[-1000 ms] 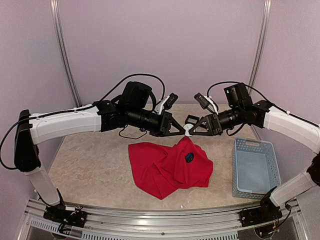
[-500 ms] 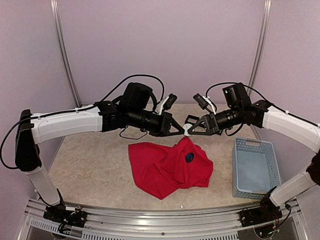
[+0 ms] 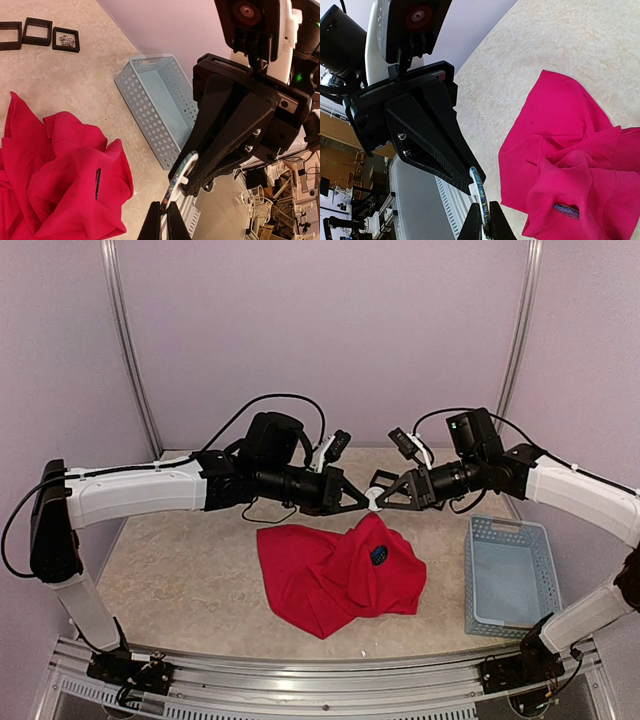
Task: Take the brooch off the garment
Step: Close the brooch at the center of the board, then pass from the left arm to the right
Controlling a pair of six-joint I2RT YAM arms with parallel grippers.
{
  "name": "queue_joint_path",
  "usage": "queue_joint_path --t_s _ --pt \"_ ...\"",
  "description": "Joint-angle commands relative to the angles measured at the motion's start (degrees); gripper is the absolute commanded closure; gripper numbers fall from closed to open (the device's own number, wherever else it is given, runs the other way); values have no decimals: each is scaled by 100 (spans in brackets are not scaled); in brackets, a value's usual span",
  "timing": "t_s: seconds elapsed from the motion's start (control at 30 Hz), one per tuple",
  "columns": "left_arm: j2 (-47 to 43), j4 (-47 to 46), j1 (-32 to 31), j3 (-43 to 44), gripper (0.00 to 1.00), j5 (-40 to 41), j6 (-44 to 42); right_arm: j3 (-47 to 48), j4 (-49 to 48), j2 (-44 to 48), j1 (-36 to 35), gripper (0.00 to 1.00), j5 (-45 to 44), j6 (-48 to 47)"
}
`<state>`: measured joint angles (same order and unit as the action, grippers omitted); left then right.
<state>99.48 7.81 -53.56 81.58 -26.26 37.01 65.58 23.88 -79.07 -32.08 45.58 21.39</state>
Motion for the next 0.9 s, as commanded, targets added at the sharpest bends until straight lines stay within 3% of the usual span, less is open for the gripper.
queue_joint_path --t_s 0.0,0.37,0.57,0.67,0.87 --pt "-399 38 -92 -194 100 -653 88 -165 -161 46 345 100 -1461 283" --pt "-449 17 1 -370 100 -563 259 -317 -473 176 390 98 -1239 306" --pt "-315 71 22 -268 100 -661 265 12 -589 205 387 81 213 -220" --pt "-225 92 46 -178 100 -728 249 308 -237 289 389 69 500 -644" --pt "-154 91 89 -107 100 -760 215 370 -114 353 399 57 794 -747"
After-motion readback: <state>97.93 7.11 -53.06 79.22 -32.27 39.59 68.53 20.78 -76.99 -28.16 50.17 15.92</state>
